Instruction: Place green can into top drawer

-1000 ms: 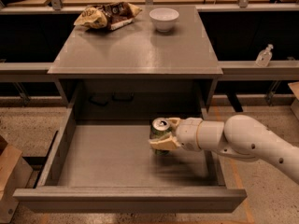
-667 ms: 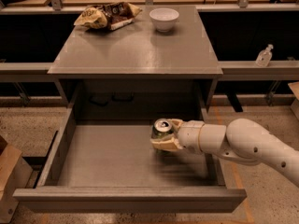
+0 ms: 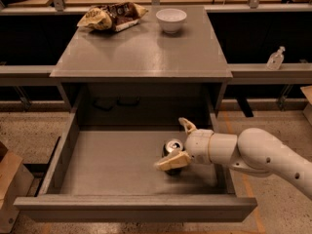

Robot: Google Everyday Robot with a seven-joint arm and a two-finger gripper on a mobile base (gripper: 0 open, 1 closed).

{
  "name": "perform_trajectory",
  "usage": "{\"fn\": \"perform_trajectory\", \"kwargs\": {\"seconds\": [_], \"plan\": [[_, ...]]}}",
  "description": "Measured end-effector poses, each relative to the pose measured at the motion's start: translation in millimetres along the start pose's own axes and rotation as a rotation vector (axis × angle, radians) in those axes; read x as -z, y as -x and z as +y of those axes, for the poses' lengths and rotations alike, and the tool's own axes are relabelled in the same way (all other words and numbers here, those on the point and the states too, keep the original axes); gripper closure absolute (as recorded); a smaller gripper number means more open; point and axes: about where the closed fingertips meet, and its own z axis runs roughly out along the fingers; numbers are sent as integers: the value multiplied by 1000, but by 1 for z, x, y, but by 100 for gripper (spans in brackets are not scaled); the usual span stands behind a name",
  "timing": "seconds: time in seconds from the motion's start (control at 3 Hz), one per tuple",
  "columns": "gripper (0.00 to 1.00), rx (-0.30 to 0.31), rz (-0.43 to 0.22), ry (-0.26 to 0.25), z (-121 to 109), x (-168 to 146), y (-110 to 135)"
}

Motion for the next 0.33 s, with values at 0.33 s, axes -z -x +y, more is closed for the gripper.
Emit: {"fn": "perform_trajectory", "kwargs": {"seconds": [0.33], "plan": [[0, 0, 0, 0, 0, 0, 0]]}}
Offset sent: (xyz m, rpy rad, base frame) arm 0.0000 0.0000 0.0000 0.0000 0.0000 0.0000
